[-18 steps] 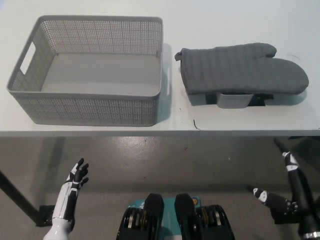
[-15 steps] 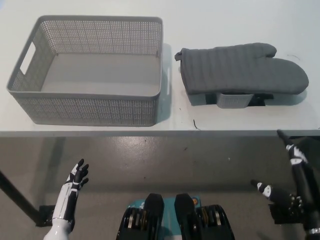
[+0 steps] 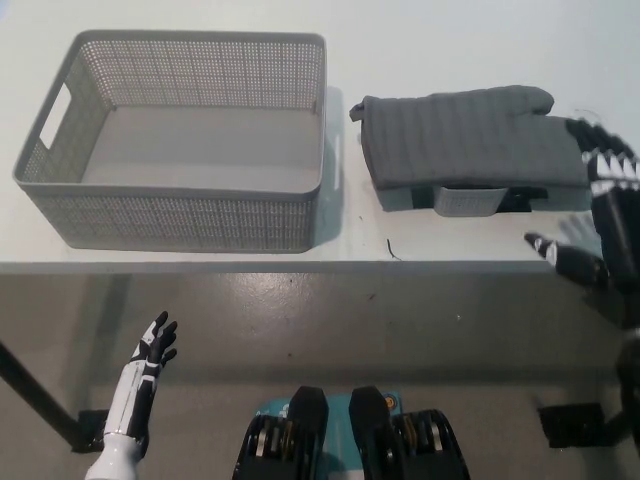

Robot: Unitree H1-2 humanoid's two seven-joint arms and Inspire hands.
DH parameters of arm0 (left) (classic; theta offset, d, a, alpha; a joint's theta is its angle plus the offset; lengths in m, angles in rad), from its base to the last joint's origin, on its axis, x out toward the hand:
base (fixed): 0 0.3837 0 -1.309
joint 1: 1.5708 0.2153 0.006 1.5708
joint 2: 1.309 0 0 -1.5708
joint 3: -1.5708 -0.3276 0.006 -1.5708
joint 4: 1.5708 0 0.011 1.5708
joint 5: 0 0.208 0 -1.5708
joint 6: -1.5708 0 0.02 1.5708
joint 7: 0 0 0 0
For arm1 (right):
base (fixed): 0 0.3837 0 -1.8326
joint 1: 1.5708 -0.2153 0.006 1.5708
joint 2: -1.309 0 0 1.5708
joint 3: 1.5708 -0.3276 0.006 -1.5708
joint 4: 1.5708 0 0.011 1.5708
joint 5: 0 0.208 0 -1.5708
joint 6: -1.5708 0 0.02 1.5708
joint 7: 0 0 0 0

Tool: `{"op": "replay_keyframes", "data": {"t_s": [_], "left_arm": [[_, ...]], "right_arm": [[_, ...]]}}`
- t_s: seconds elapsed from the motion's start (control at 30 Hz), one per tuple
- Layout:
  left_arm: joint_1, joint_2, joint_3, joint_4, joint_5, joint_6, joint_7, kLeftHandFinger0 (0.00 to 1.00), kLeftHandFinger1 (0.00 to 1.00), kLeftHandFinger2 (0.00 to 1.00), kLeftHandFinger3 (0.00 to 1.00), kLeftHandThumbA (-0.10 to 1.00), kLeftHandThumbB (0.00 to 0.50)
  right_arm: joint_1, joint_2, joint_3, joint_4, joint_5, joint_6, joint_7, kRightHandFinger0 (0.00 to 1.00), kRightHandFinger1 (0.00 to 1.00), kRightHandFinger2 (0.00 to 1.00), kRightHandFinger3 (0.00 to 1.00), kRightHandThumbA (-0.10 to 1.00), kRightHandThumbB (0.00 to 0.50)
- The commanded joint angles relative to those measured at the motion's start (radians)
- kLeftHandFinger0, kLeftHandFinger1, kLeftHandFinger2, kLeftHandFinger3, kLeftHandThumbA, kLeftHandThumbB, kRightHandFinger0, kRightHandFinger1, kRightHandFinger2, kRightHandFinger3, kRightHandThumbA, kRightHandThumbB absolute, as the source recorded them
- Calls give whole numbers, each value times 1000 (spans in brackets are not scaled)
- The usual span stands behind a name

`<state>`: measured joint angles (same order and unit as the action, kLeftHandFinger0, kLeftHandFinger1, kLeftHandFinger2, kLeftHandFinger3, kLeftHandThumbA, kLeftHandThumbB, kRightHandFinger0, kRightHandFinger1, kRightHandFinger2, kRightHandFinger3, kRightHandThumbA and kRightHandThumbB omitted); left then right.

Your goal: Usethe right hand to pick up a oven gloves on top of a leveled container and place it into another larger container on the left side

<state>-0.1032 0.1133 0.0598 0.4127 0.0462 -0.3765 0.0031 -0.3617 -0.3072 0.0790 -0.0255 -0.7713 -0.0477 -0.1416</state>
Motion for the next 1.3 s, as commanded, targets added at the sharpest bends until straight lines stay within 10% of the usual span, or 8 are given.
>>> {"op": "replay_keyframes", "data": {"t_s": [0.0,1.27], "left_arm": [[-24,20,9,-19,18,-90,26,1000,1000,1000,1000,1000,117],[-20,21,5,-6,16,-93,16,1000,1000,1000,1000,1000,81]], "right_arm": [[-105,-40,32,41,-174,123,20,1000,1000,1000,1000,1000,244],[-365,-23,208,527,-209,134,-132,1000,1000,1000,1000,1000,300]]}}
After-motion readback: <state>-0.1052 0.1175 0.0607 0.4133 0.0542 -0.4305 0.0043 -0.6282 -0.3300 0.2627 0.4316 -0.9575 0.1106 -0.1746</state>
